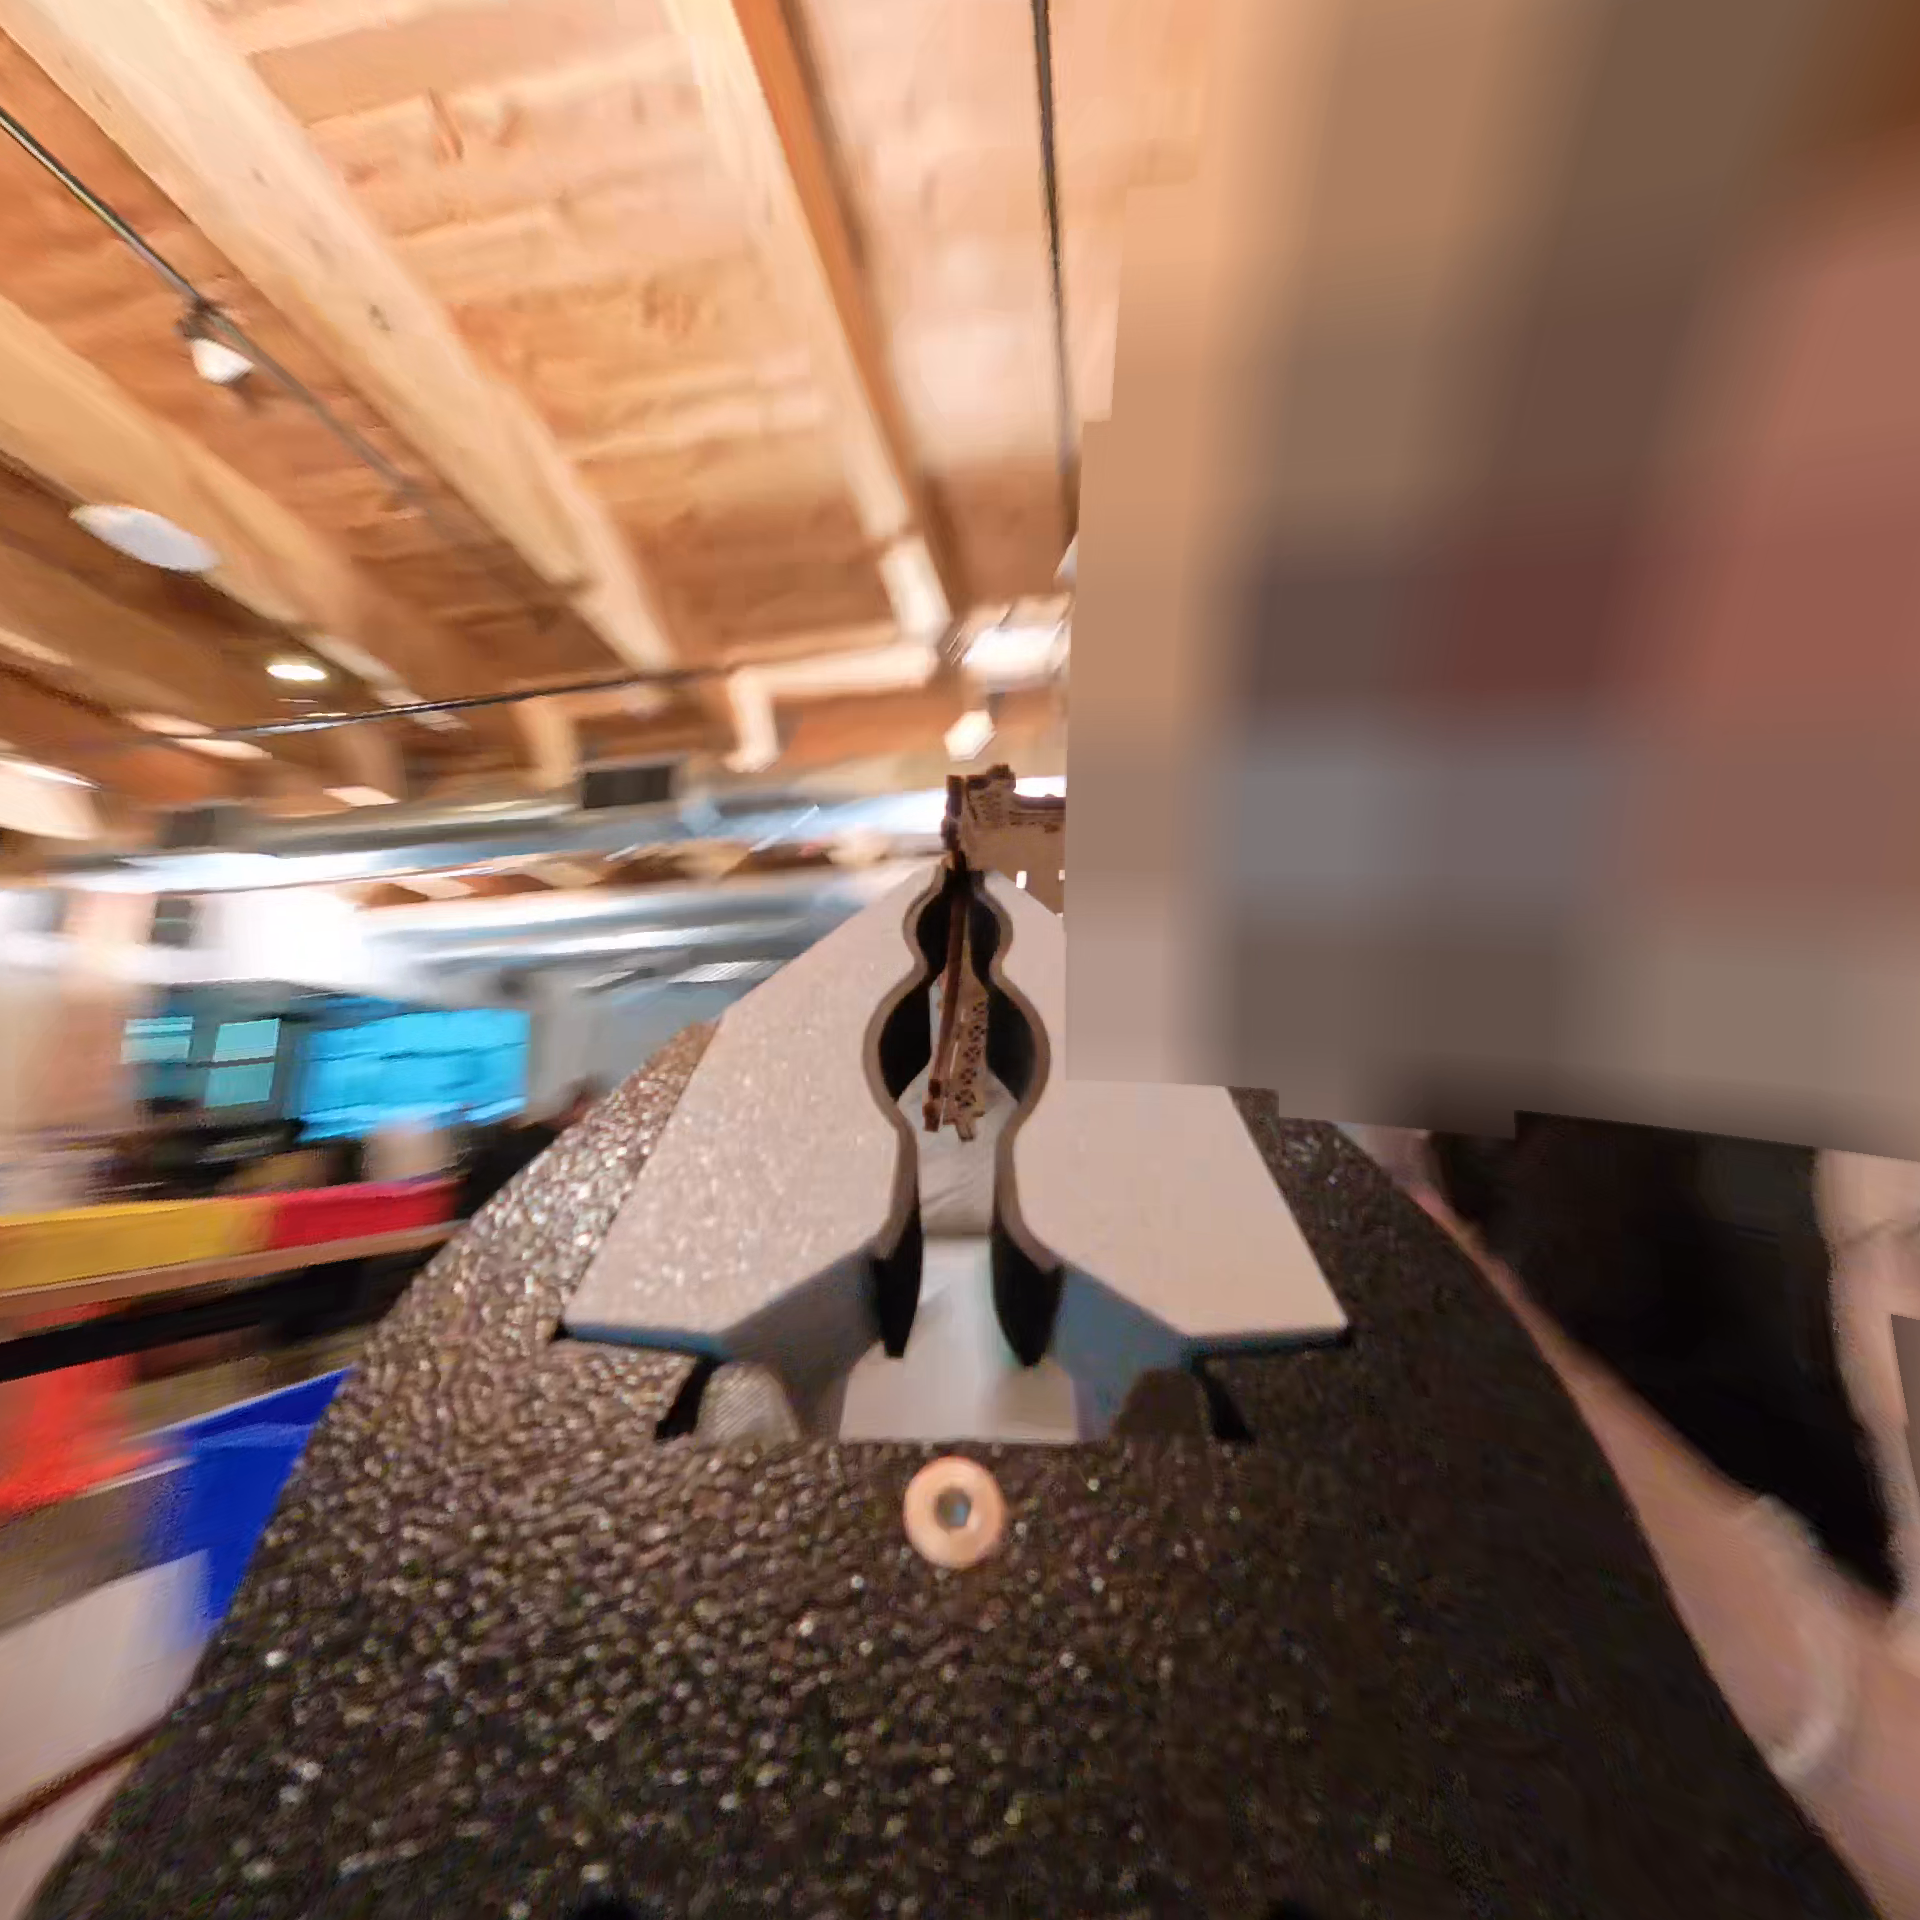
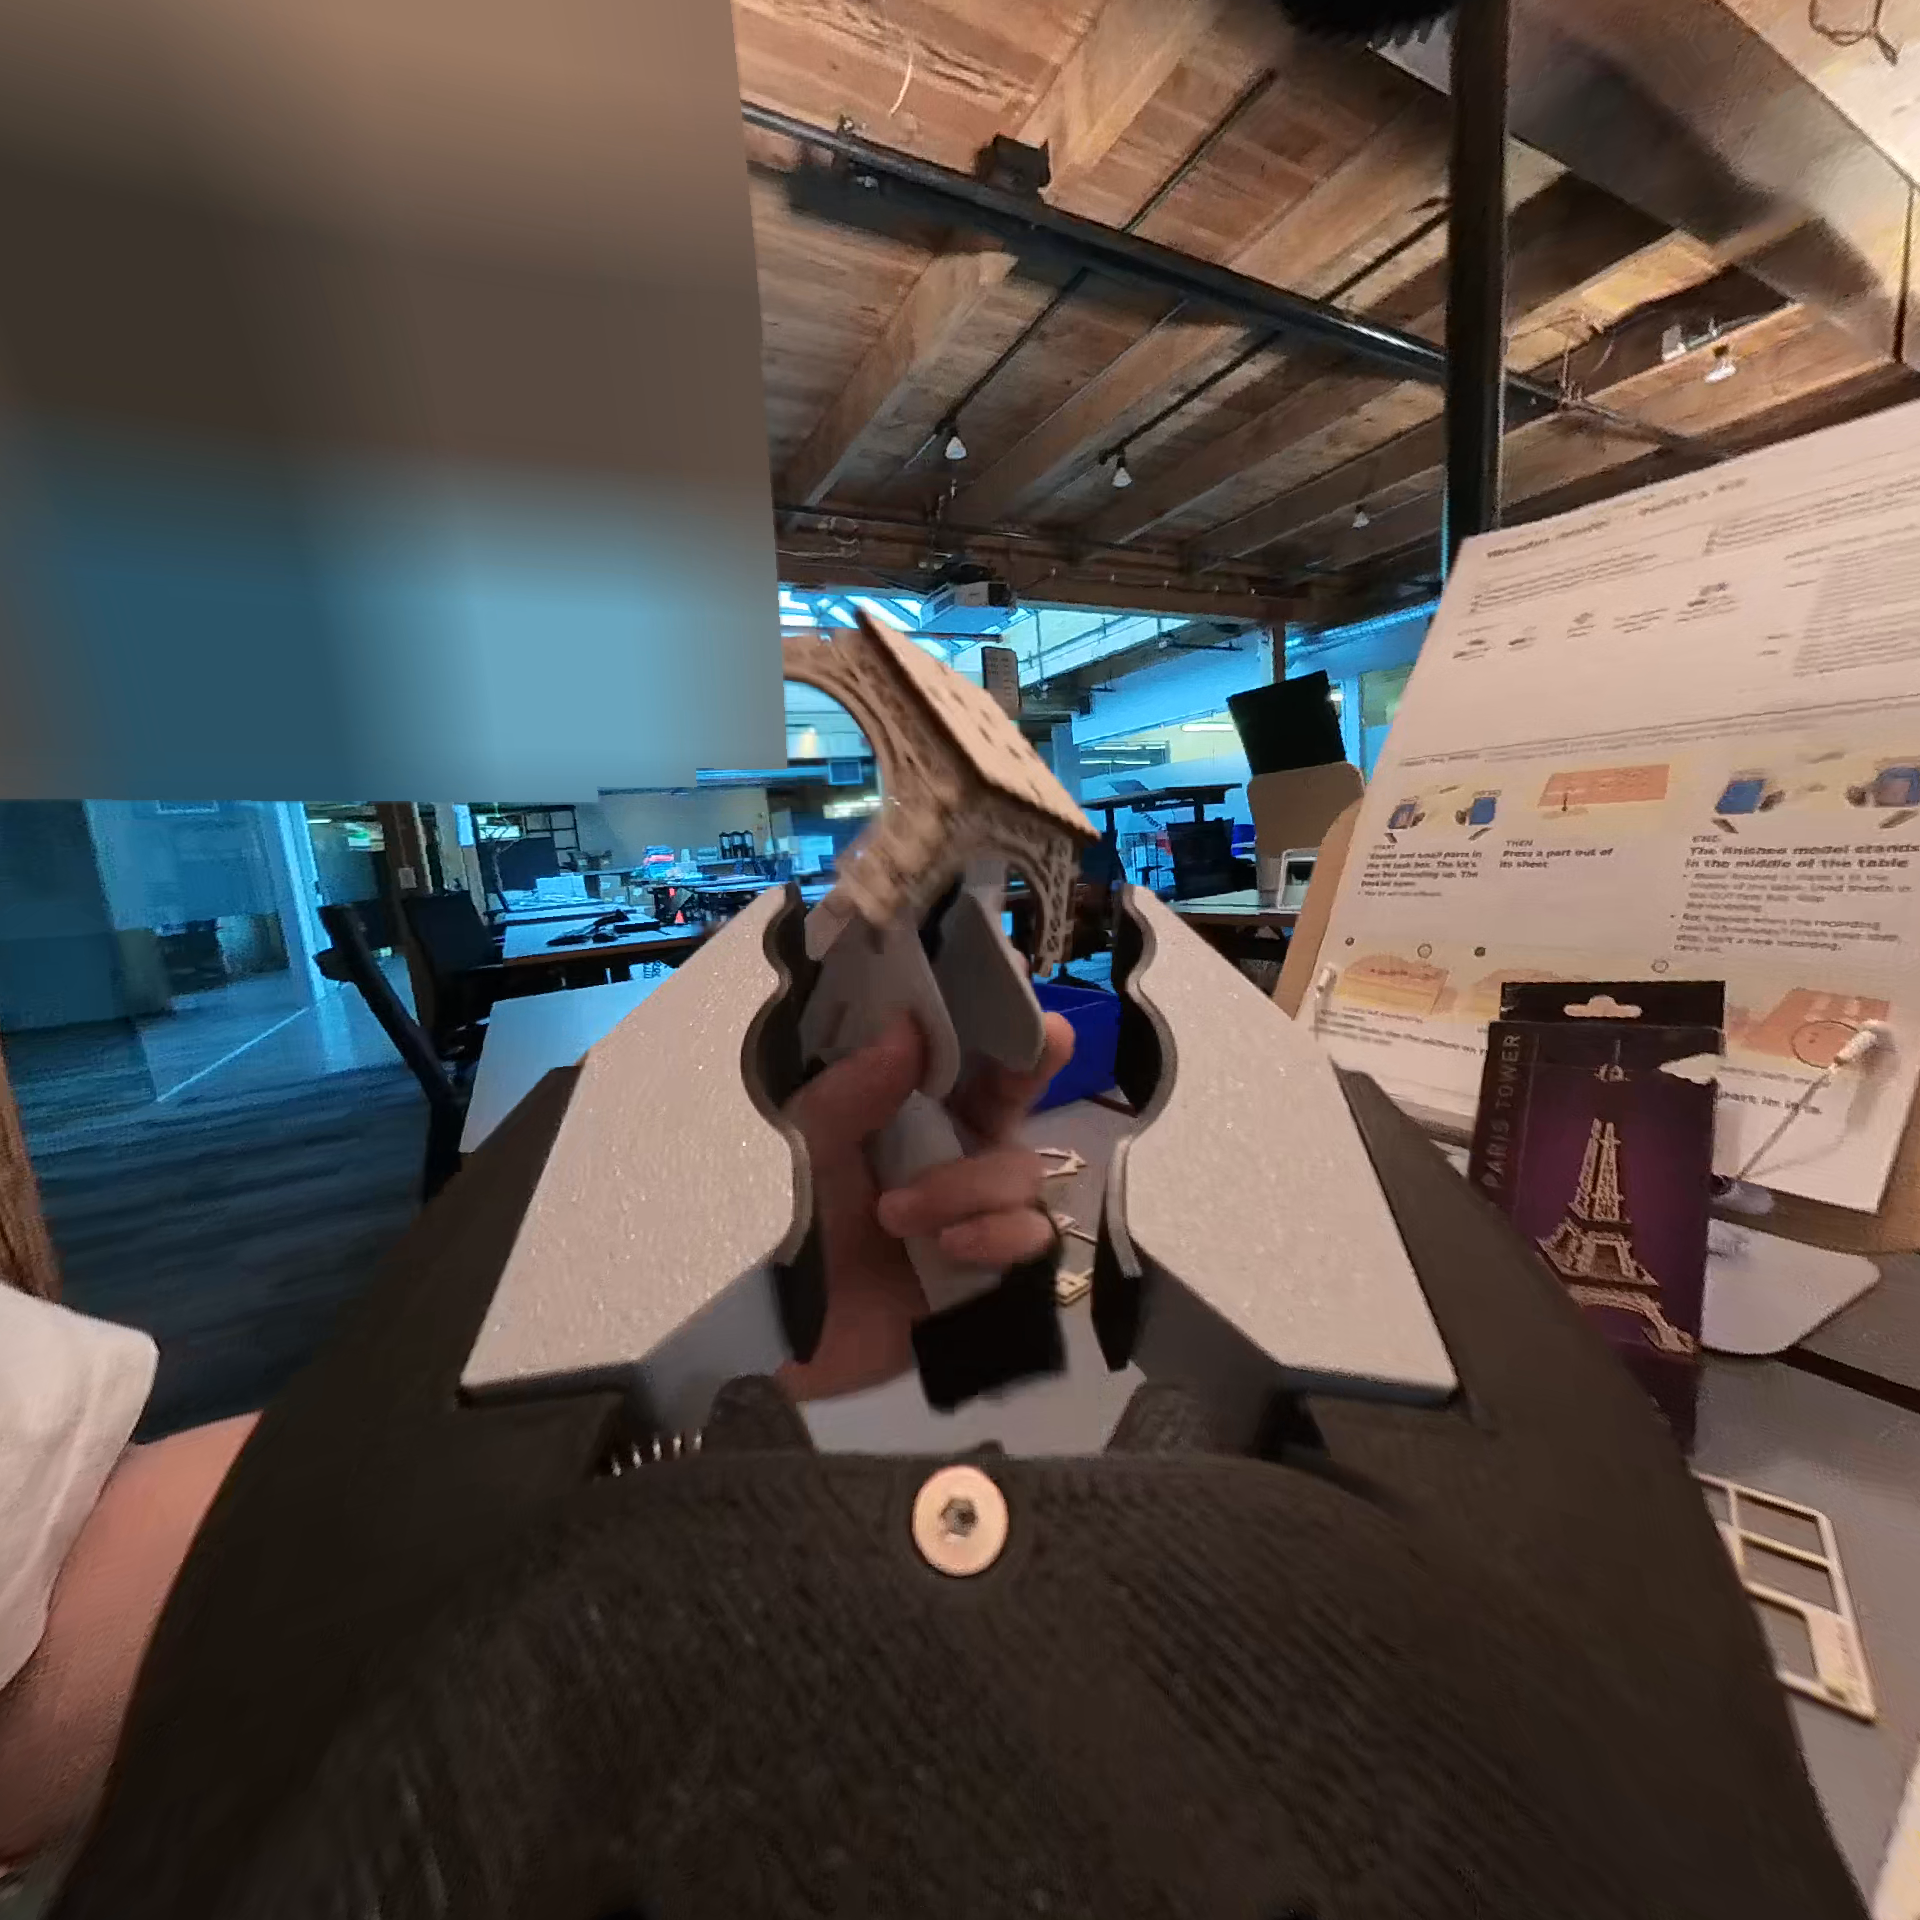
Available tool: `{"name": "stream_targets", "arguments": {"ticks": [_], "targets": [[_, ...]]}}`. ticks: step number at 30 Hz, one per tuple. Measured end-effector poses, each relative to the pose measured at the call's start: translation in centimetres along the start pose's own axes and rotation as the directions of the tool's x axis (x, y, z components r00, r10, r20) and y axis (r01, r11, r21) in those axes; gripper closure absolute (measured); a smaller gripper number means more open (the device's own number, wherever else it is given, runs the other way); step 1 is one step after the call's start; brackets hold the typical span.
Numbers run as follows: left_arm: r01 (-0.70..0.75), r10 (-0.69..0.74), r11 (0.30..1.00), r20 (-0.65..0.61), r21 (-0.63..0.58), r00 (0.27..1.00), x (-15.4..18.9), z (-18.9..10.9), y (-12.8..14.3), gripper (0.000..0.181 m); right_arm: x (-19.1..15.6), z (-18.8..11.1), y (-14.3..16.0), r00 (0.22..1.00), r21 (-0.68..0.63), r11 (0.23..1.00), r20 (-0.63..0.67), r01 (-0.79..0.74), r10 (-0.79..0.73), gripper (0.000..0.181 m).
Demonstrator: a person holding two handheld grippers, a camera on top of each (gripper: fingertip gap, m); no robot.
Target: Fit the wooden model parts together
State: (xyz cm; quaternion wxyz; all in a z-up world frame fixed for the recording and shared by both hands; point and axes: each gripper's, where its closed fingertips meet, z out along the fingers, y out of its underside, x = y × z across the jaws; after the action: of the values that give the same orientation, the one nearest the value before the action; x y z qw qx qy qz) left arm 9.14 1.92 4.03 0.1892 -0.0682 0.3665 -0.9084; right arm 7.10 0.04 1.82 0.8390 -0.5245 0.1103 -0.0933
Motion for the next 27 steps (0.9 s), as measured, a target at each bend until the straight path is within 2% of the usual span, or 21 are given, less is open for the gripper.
{"name": "stream_targets", "arguments": {"ticks": [2, 5, 8, 11, 14, 16, 27], "targets": [[-0.290, 0.305, 0.939, 0.063, -0.185, 0.950, -1.0, -0.3, 0.4, 0.181, 1.3, -0.8, -0.2, 1.000, 0.003, 1.000, -0.019, -0.012, 0.012, 0.123], [-0.577, 0.634, 0.710, 0.010, -0.405, 0.773, -1.7, -0.6, 0.8, 0.181, 2.6, -1.2, 0.1, 0.996, -0.019, 0.999, -0.077, 0.041, -0.042, 0.124], [-0.737, 0.807, 0.460, -0.112, -0.495, 0.579, -1.2, -0.3, 1.2, 0.181, 2.5, -0.8, 0.8, 0.987, -0.063, 0.990, -0.093, 0.129, -0.134, 0.124], [-0.842, 0.897, 0.228, -0.230, -0.490, 0.377, -0.3, 0.1, 1.5, 0.181, 2.2, -0.6, 0.7, 0.972, -0.076, 0.978, -0.116, 0.195, -0.203, 0.125], [-0.884, 0.921, 0.051, -0.320, -0.465, 0.221, 0.3, 0.1, 1.9, 0.181, 2.3, -0.7, 0.3, 0.959, -0.074, 0.969, -0.143, 0.237, -0.246, 0.127], [-0.894, 0.917, -0.005, -0.359, -0.447, 0.175, 0.7, 0.1, 2.3, 0.181, 2.7, -1.0, -0.1, 0.944, -0.075, 0.960, -0.174, 0.270, -0.280, 0.129], [-0.894, 0.894, -0.128, -0.440, -0.430, 0.083, 1.0, 0.0, 3.2, 0.181, 2.6, -0.9, 0.2, 0.876, -0.124, 0.895, -0.186, 0.428, -0.445, 0.139]]}}
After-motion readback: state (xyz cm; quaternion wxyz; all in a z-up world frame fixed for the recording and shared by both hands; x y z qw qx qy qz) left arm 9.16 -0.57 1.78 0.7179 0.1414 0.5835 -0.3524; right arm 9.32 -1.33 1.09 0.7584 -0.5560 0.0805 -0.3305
